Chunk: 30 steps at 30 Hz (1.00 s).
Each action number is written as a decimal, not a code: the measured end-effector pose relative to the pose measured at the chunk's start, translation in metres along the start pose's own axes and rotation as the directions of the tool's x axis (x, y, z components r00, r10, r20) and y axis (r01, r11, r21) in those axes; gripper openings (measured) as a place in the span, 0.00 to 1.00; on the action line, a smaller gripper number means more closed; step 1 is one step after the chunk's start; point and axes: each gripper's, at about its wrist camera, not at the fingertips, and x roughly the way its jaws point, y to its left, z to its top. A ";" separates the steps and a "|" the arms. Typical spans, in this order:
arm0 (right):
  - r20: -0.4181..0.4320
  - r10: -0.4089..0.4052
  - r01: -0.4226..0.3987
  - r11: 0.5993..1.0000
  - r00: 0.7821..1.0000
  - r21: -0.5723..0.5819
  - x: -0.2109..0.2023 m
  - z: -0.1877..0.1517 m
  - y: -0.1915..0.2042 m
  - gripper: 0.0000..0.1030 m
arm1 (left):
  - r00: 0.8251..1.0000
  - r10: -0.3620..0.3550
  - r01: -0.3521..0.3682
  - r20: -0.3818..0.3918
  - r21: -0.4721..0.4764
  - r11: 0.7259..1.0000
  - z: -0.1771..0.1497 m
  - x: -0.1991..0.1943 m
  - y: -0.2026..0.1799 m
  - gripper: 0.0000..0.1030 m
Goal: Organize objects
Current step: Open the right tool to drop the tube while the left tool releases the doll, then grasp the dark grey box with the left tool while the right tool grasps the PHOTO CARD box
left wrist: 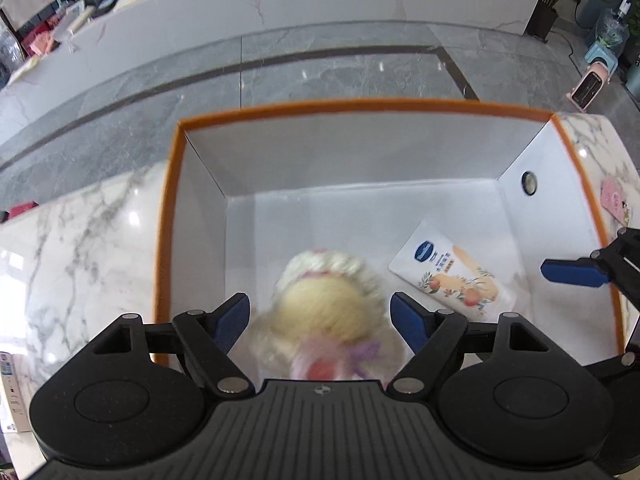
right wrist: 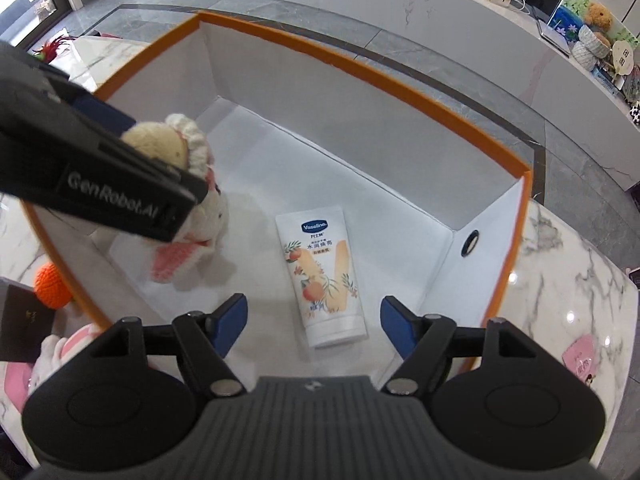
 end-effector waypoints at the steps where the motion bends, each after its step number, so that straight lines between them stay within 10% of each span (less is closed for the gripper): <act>1: 0.008 -0.001 0.001 1.000 1.000 -0.001 -0.006 -0.004 0.002 0.73 | 1.000 0.001 -0.001 0.013 -0.001 1.000 0.001 -0.006 -0.001 0.89; 10: 0.124 0.037 -0.042 0.998 0.992 0.036 -0.048 -0.025 0.012 0.74 | 0.996 -0.051 0.053 0.077 -0.015 0.998 -0.023 -0.057 0.002 0.89; 19: 0.316 0.016 -0.040 0.997 0.948 0.072 -0.112 -0.104 0.051 0.86 | 0.977 -0.083 0.101 0.194 -0.080 0.992 -0.126 -0.122 0.034 0.89; 30: 0.477 0.052 -0.170 0.963 0.877 0.209 -0.107 -0.222 0.068 0.90 | 0.986 -0.057 0.103 0.154 -0.306 0.946 -0.222 -0.061 0.069 0.89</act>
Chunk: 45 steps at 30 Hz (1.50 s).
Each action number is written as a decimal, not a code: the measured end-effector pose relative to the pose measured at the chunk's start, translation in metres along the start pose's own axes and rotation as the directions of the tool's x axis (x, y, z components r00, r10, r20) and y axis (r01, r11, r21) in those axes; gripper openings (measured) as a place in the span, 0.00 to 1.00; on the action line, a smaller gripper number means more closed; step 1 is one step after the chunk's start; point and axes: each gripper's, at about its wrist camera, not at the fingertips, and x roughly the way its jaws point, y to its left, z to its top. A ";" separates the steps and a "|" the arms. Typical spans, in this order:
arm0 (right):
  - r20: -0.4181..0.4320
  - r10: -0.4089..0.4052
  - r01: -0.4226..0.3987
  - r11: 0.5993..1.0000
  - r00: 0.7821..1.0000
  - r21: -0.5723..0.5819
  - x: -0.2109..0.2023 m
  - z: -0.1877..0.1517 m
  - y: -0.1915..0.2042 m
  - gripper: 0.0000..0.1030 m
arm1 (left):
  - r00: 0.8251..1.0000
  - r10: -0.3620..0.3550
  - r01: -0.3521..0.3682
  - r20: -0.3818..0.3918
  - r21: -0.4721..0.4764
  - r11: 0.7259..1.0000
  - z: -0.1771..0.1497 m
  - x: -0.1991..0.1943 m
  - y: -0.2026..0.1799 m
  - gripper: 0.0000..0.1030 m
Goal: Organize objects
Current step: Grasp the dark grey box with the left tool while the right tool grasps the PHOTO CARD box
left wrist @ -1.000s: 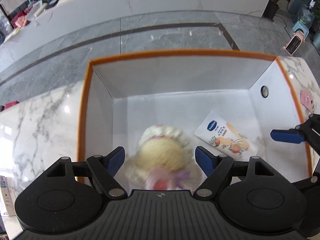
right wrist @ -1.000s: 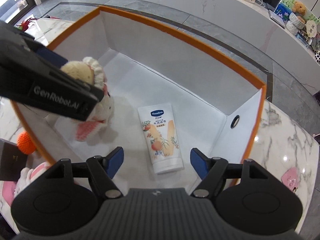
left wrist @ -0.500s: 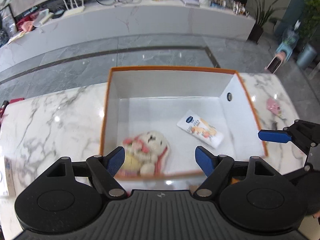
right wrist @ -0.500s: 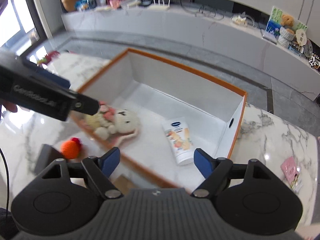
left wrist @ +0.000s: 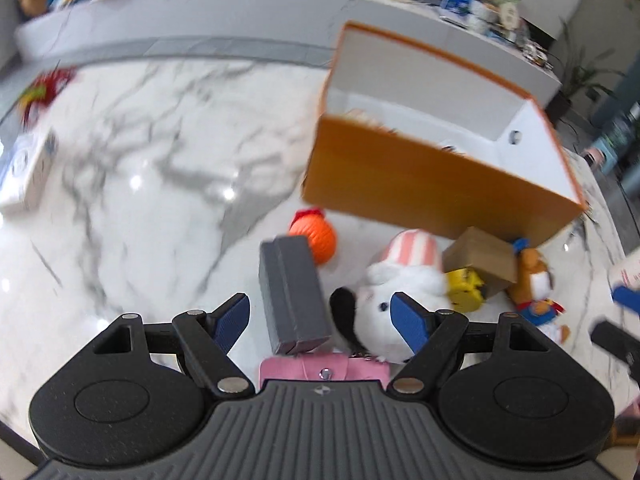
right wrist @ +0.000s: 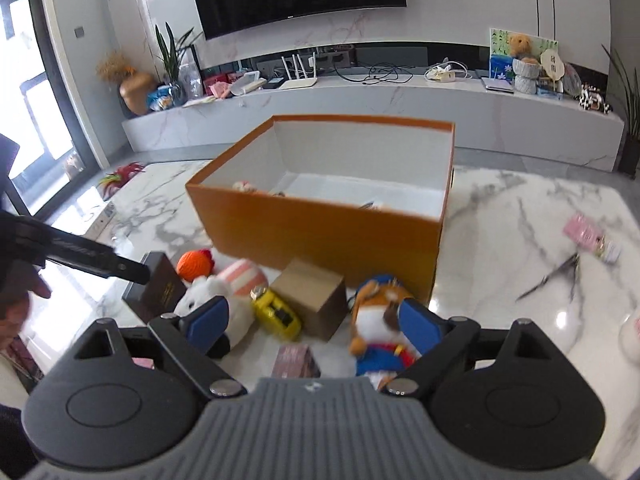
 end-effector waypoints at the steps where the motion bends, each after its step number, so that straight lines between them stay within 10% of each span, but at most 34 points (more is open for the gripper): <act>1: -0.008 0.003 -0.003 1.000 1.000 0.001 0.002 -0.003 -0.001 0.90 | 1.000 0.001 -0.001 -0.002 -0.011 1.000 -0.002 0.006 0.003 0.89; 15: -0.131 -0.005 0.001 0.999 0.991 -0.033 0.042 -0.033 0.007 0.88 | 0.998 0.033 -0.038 -0.062 -0.082 0.996 -0.011 0.055 0.014 0.78; 28: -0.145 -0.041 0.014 0.983 0.989 -0.184 0.051 -0.046 0.044 0.55 | 0.997 0.058 -0.062 -0.042 -0.093 0.994 -0.014 0.049 0.015 0.76; 45: -0.210 -0.085 0.050 0.985 0.974 -0.166 0.079 -0.055 0.038 0.39 | 0.996 0.067 -0.075 -0.051 -0.181 0.981 -0.014 0.054 0.027 0.76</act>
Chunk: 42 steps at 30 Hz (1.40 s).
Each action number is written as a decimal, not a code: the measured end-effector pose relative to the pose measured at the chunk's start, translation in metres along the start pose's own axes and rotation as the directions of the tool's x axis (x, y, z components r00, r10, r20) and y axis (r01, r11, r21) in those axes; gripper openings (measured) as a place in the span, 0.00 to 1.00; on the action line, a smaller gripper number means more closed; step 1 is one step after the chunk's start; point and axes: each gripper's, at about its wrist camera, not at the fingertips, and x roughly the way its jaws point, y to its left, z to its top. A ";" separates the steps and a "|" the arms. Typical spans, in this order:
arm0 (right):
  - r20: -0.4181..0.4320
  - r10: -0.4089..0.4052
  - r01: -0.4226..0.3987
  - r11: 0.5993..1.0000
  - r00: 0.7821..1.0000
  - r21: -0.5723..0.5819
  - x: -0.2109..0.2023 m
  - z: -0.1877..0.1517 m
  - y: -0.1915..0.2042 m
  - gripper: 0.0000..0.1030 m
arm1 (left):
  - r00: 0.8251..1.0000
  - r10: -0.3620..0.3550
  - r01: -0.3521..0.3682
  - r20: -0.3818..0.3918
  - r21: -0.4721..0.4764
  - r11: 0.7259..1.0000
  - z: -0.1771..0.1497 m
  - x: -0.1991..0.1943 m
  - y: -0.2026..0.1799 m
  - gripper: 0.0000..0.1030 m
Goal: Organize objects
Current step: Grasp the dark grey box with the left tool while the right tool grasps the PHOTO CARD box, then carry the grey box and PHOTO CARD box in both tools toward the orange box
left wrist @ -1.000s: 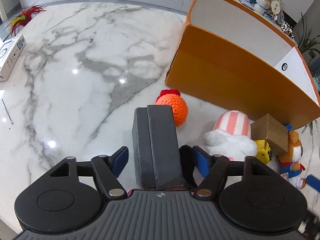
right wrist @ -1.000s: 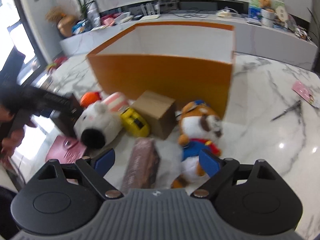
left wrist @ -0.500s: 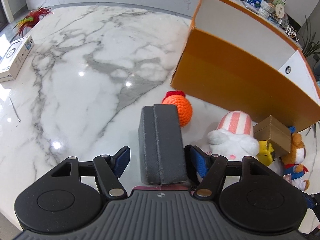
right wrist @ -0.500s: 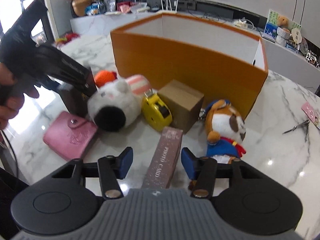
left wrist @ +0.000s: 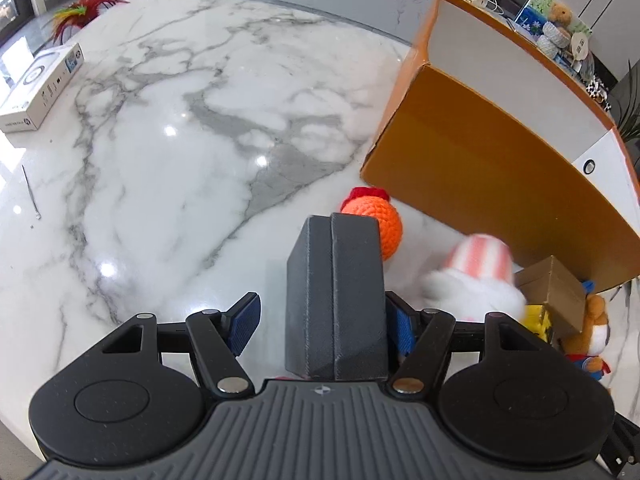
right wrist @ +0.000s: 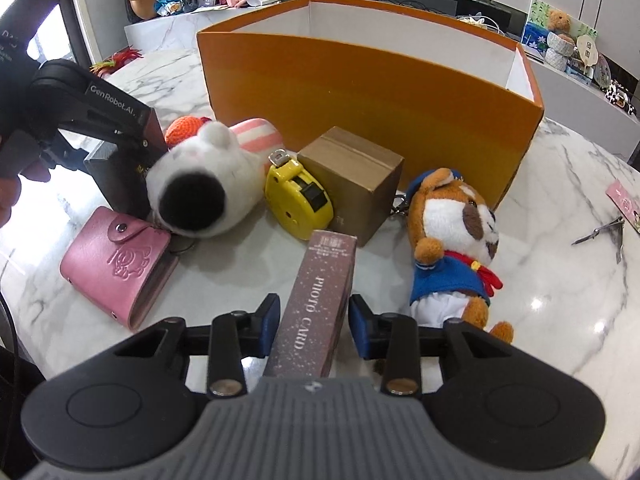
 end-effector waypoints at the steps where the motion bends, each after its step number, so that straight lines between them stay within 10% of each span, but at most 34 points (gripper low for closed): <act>1: 0.000 0.002 -0.002 1.000 1.000 0.001 0.000 0.000 0.000 0.39 | 1.000 0.011 -0.011 0.000 -0.001 1.000 0.000 0.001 0.000 0.76; 6: -0.002 0.001 -0.001 1.000 1.000 -0.004 0.001 0.000 0.001 0.37 | 1.000 0.010 -0.010 -0.012 -0.013 1.000 -0.001 0.006 0.002 0.63; 8: -0.002 -0.001 0.001 1.000 1.000 -0.006 0.001 0.000 0.001 0.32 | 1.000 0.019 -0.019 -0.024 -0.018 1.000 -0.002 0.009 0.002 0.40; 42: 0.000 0.040 -0.040 0.999 0.999 -0.031 -0.002 -0.007 0.002 0.24 | 0.999 0.048 -0.049 0.018 0.062 0.997 -0.009 0.002 -0.004 0.38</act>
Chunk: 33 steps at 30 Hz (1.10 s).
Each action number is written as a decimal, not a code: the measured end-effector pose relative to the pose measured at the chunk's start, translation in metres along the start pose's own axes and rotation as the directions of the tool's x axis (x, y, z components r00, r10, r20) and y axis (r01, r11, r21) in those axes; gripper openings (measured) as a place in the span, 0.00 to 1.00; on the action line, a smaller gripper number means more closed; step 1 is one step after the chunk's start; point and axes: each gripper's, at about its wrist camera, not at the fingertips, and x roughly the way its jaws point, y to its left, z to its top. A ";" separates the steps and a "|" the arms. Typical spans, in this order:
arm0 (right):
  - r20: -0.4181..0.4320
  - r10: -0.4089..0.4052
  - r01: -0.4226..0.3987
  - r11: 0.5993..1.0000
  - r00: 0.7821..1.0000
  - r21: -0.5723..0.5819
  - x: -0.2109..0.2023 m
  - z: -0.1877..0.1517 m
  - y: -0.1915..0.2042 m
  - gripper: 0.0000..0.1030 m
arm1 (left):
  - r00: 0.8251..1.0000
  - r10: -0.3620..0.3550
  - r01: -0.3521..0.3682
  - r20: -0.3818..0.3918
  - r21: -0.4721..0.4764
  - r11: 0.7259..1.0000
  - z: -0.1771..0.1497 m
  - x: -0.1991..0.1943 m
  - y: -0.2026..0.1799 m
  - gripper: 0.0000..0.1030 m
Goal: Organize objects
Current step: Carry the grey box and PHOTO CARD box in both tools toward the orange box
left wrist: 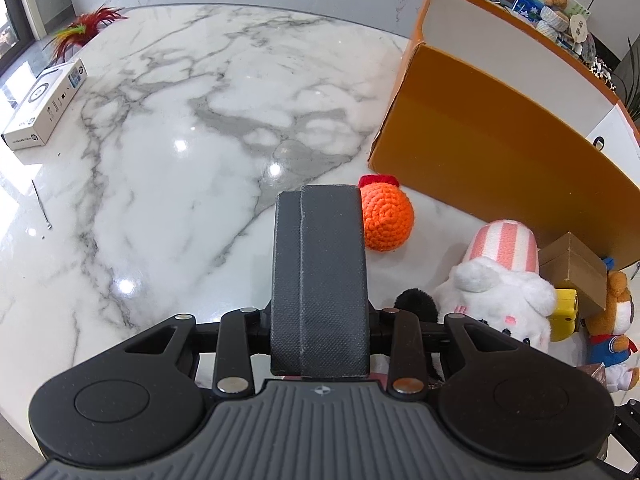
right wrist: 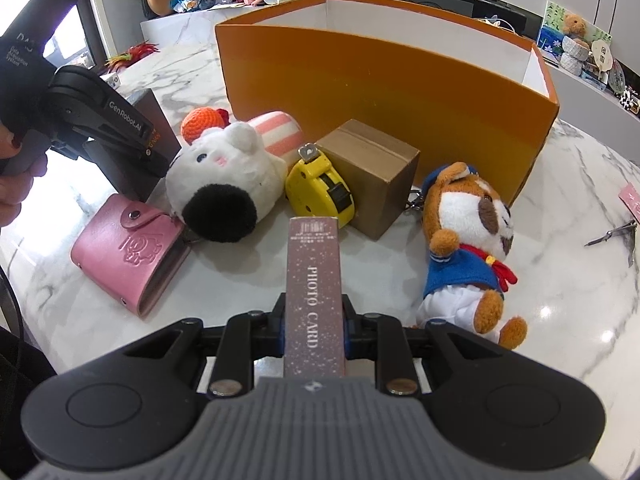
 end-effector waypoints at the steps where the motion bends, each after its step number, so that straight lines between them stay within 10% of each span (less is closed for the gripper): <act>1: -0.001 0.000 0.000 1.000 1.000 -0.002 0.000 0.000 0.000 0.24 | 1.000 0.002 -0.002 0.002 0.002 1.000 0.000 -0.001 0.000 0.37; 33: 0.122 0.063 -0.066 0.998 0.990 0.021 -0.048 0.012 -0.001 0.24 | 0.978 0.020 -0.048 0.208 0.130 0.990 -0.015 -0.062 -0.023 0.38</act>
